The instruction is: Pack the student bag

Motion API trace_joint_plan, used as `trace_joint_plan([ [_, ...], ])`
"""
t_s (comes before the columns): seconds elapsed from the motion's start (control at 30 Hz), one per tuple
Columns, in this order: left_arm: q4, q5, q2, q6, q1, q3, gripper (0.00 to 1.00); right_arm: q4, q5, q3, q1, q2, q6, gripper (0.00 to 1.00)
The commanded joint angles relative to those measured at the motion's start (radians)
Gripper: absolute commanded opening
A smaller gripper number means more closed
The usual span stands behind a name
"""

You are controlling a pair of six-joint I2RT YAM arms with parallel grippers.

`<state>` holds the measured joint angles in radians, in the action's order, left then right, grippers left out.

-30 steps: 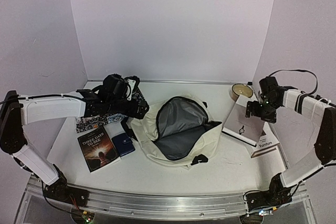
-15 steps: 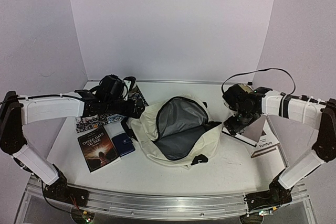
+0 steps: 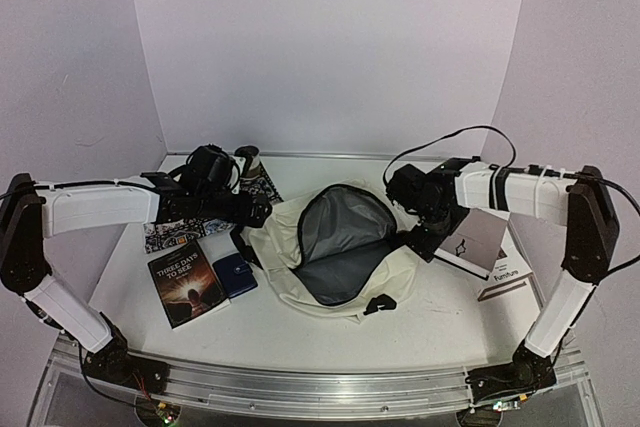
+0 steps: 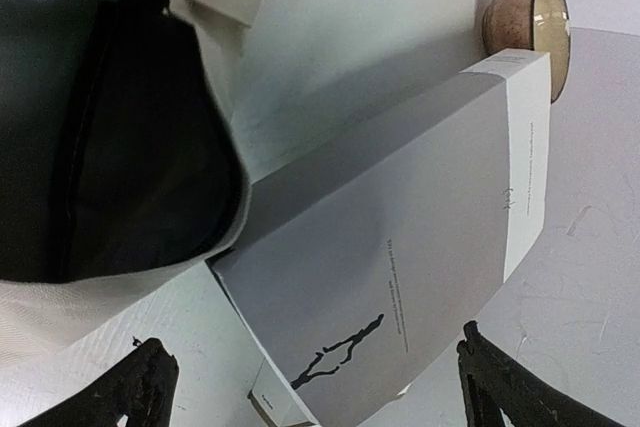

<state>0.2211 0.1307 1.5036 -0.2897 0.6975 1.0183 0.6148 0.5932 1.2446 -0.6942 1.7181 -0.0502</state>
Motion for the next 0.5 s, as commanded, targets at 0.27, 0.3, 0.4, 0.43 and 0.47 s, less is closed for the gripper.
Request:
trace_joint_plan([
  [0.27, 0.001, -0.031, -0.029, -0.016, -0.024, 0.003, 0.99, 0.063, 0.252, -0.085, -0.048, 0.126, -0.03, 0.97],
  [0.3, 0.001, -0.036, -0.028, -0.017, -0.025, 0.003, 0.99, 0.055, 0.265, -0.093, -0.048, 0.14, -0.031, 0.97],
  [0.4, 0.001, -0.039, -0.028, -0.019, -0.029, 0.004, 0.99, 0.024, 0.315, -0.112, -0.048, 0.18, -0.031, 0.95],
  [0.43, 0.001, -0.041, -0.03, -0.019, -0.03, 0.004, 0.99, 0.008, 0.335, -0.119, -0.048, 0.19, -0.032, 0.95],
  [0.47, 0.001, -0.043, -0.032, -0.019, -0.03, 0.003, 1.0, -0.004, 0.351, -0.124, -0.048, 0.198, -0.035, 0.95],
])
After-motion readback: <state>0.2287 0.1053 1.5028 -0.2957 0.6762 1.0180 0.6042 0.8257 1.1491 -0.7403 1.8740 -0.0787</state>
